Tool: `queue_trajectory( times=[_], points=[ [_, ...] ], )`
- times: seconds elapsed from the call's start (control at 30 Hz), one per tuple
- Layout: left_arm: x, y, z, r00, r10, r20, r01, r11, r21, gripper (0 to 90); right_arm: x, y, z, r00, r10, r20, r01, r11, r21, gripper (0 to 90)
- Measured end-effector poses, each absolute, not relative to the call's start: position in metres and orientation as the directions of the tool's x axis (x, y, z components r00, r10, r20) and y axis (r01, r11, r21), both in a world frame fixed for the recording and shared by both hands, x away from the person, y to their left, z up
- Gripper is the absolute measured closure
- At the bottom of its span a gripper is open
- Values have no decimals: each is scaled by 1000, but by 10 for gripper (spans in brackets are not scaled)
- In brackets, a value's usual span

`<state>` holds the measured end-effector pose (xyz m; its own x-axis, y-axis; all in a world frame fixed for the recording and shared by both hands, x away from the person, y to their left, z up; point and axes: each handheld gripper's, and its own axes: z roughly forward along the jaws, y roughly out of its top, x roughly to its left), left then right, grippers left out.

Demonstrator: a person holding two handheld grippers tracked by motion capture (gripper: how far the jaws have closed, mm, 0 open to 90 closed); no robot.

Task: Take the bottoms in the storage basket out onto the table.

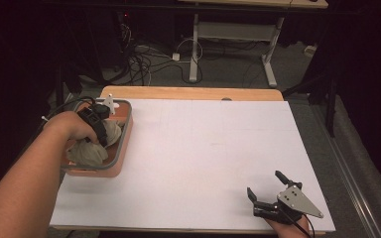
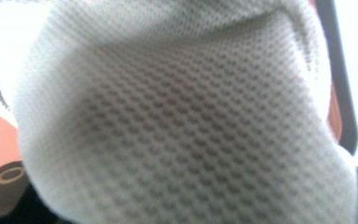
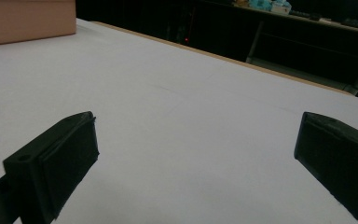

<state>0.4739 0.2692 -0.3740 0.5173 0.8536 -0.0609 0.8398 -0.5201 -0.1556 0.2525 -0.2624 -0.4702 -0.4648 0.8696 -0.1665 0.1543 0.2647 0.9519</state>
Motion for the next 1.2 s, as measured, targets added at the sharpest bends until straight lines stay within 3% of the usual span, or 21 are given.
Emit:
queue_trajectory(
  times=[1.2],
  points=[
    [473,249,-320,545,838,-38,827,-544,-143,542,252,-262,-470,-469,867,-171,152,270,951,4]
  ],
)
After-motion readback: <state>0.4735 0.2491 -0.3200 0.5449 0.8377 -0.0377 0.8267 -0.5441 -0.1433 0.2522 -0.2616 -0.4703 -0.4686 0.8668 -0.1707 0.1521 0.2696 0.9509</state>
